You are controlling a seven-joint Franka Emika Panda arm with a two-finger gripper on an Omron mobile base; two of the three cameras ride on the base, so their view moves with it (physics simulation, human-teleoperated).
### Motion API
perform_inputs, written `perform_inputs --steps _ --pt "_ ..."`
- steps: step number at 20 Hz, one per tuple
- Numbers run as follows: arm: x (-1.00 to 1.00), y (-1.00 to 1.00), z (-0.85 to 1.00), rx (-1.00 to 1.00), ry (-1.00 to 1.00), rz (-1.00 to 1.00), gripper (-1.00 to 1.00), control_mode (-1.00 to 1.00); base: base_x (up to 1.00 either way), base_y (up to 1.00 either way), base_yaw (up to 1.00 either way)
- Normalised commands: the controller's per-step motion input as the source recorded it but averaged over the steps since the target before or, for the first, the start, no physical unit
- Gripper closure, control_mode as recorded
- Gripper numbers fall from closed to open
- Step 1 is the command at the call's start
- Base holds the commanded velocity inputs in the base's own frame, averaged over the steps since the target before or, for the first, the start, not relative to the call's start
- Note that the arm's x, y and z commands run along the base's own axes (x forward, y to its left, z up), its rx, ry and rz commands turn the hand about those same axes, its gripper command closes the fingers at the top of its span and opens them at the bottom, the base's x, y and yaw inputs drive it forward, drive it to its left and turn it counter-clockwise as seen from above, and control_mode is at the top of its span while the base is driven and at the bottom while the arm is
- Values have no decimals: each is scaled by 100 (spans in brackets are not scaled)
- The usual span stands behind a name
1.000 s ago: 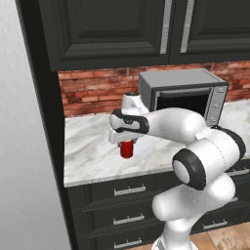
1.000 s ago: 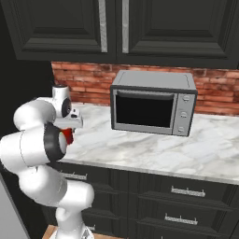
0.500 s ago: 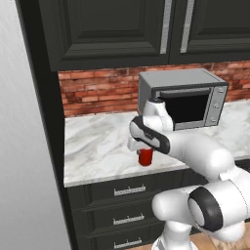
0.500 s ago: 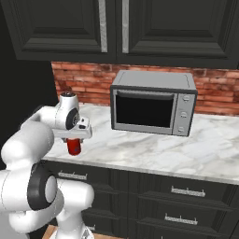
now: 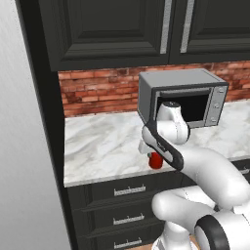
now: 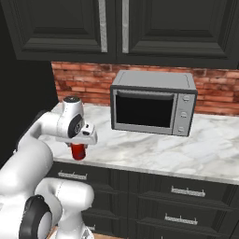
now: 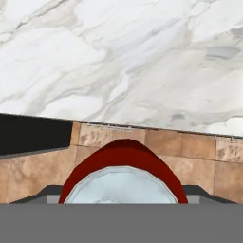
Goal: Four empty soda cans are scattered around the kitchen. Gather all the cans and cluster them next to the stove for recycling.
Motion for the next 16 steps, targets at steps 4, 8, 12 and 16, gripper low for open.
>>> perform_inputs --steps 4,8,12,16 --pt "0 -8 15 0 0 -2 100 100 -9 -9 -2" --pt "0 0 0 0 0 0 100 100 -83 -10 -5" --pt "0 0 0 0 0 0 100 100 -100 0 0" --pt "0 0 0 0 0 0 100 100 -100 3 5"
